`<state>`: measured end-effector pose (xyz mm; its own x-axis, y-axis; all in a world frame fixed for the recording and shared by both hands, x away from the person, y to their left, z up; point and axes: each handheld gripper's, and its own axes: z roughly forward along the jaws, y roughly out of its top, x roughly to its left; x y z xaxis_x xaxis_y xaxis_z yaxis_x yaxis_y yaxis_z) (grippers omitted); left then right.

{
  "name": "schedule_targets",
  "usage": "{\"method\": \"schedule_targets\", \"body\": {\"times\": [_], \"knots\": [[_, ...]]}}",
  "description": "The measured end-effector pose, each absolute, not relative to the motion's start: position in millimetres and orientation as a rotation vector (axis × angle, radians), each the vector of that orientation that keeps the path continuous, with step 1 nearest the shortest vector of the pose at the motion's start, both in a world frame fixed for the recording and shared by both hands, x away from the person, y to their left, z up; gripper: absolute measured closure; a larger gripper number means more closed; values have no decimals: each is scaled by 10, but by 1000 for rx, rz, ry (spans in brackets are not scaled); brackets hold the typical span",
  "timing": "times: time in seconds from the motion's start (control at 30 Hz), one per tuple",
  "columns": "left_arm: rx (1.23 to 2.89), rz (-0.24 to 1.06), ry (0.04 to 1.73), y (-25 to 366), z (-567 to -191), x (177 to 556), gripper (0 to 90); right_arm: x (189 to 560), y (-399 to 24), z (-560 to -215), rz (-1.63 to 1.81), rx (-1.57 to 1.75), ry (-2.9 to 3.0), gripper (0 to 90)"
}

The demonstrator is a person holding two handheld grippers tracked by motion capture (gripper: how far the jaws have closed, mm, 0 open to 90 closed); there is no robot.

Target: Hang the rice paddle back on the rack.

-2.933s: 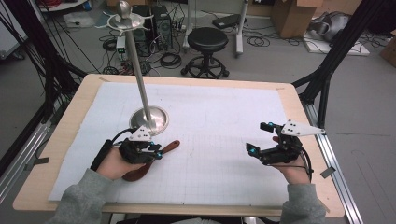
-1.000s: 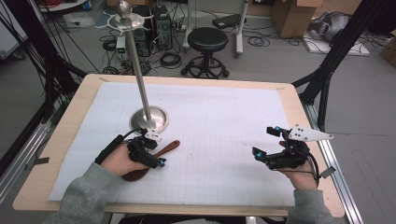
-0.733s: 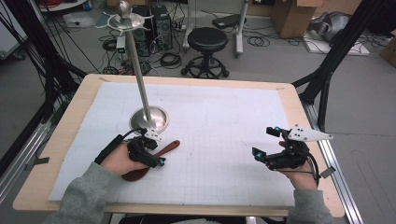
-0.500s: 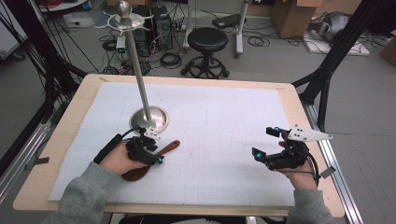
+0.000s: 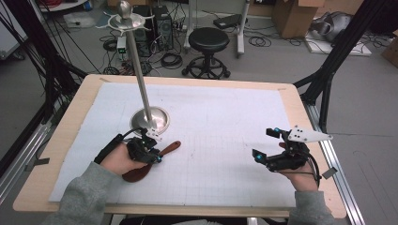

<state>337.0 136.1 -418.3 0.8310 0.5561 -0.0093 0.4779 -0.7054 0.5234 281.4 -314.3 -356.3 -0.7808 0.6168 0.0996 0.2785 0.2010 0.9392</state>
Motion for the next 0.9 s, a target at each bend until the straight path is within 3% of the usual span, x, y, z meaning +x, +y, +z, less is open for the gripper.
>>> {"method": "schedule_targets", "body": {"times": [0.27, 0.9], "knots": [[2476, 205, 772, 1368, -4187, 3365, 768, 2823, -3133, -3568, 1601, 843, 2186, 1], [2334, 244, 769, 1576, -3976, 3222, 772, 2935, -3046, -3572, 1620, 826, 2204, 1]]}}
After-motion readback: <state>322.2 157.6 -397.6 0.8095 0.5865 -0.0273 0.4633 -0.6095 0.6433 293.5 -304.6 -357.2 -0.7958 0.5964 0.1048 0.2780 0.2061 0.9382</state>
